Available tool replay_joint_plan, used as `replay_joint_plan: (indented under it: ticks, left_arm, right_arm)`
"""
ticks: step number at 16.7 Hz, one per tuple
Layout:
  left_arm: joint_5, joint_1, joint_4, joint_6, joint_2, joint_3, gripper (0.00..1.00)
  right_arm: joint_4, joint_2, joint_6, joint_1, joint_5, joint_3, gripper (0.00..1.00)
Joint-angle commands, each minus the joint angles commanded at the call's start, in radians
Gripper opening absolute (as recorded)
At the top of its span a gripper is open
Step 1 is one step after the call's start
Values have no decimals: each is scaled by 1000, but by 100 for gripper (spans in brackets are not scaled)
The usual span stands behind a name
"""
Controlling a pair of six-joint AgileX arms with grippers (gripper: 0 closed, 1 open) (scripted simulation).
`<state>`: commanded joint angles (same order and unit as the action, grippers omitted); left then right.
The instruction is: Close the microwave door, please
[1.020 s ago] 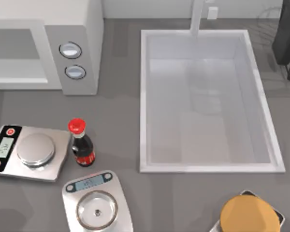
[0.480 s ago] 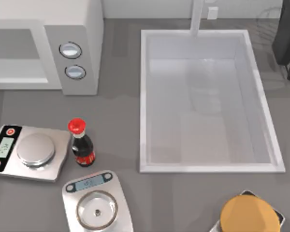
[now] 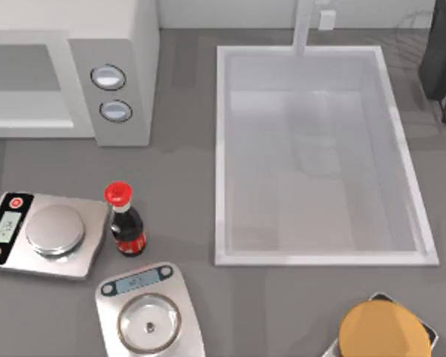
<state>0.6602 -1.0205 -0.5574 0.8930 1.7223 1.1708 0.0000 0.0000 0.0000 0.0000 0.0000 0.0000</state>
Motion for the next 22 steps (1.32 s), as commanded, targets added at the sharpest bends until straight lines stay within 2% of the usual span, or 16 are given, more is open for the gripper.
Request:
replay_joint_plan:
  ticks: [5, 11, 14, 19, 22]
  left_arm:
    - [1, -4, 210, 3, 70, -139, 0]
    - [1, 2, 223, 0, 69, -154, 0]
    - [-22, 46, 260, -47, 1, -224, 0]
    - [-83, 165, 361, -174, -195, -462, 0]
    - [-100, 198, 389, -210, -242, -511, 0]
  right_arm:
    - [0, 0, 0, 0, 0, 0, 100]
    - [0, 0, 0, 0, 0, 0, 100]
    - [0, 0, 0, 0, 0, 0, 100]
    - [0, 0, 0, 0, 0, 0, 100]
    - [0, 0, 0, 0, 0, 0, 100]
